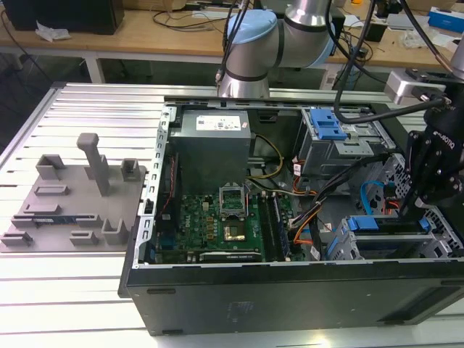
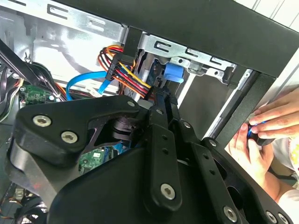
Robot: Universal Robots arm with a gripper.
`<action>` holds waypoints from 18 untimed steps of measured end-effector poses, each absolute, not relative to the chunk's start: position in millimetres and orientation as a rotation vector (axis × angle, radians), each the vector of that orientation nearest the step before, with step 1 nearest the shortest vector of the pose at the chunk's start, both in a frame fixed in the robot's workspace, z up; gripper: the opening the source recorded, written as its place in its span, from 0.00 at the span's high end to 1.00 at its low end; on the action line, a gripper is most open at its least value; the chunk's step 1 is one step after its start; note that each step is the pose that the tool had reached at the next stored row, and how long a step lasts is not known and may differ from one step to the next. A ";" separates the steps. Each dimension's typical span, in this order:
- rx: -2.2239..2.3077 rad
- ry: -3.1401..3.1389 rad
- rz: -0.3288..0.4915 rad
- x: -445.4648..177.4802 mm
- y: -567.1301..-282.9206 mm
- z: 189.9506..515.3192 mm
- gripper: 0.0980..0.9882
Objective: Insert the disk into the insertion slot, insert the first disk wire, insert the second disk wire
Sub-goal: 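Insert the first disk wire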
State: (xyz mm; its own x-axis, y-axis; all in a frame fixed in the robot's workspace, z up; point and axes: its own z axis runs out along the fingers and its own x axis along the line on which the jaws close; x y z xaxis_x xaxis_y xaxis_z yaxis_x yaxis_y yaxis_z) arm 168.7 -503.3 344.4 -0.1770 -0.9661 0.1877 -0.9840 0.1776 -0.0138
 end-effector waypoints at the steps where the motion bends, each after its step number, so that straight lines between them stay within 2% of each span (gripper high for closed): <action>1: 1.922 -2.302 0.198 168.7 -503.4 344.3 0.93; 18: 1.935 -2.303 0.188 168.7 -504.4 343.3 0.93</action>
